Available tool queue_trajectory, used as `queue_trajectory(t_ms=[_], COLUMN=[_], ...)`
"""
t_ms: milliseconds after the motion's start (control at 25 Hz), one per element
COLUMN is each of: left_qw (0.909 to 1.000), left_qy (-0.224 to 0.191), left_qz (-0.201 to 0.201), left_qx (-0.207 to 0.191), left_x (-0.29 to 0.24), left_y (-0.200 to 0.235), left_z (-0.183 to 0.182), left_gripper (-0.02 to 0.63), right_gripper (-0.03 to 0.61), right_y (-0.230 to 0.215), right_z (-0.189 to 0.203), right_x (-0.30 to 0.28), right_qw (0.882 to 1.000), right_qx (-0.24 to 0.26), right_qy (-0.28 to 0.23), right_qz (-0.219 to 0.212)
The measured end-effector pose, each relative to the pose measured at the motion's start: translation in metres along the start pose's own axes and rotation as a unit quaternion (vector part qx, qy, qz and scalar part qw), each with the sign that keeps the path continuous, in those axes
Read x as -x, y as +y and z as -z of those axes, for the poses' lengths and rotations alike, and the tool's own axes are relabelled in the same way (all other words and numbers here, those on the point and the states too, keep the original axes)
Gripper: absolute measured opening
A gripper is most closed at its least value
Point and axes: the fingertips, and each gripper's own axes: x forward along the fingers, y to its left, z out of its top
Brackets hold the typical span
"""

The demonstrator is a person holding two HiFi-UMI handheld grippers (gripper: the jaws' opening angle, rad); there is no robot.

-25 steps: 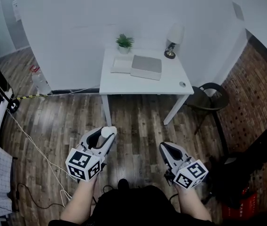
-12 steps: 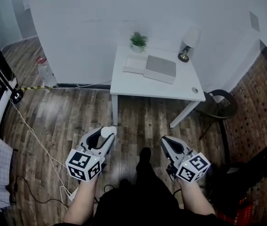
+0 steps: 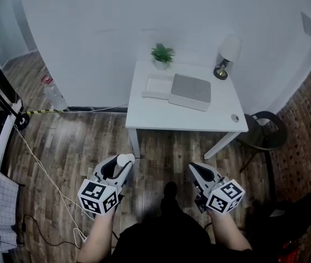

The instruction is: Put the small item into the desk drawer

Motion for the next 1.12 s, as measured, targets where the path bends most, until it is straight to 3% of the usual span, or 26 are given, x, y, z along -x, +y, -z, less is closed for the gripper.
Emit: queue_trajectory(t_ms=[520,840,1120], left_qw=[0.9991,0.9984,0.9986], left_qy=[0.027,0.047,0.044], left_qz=[-0.001,-0.005,0.003], left_qx=[-0.033,-0.032,-0.030], left_x=[-0.209,-0.260,-0.300], left_y=[0.013,0.019,0.060], left_z=[-0.088,-0.098,-0.111], left_gripper=[0.178,0.178,0.178], right_gripper=[0.003,0.003,0.003], right_y=[-0.194,-0.246,-0.264], right_z=[-0.068,-0.082,-0.084], right_x=[-0.066,-0.086,-0.128], right_qw=[0.999,0.998,0.998], right_qx=[-0.043,-0.052,-0.050], right_qy=[0.007,0.009,0.024], right_qz=[-0.014,-0.017,-0.008])
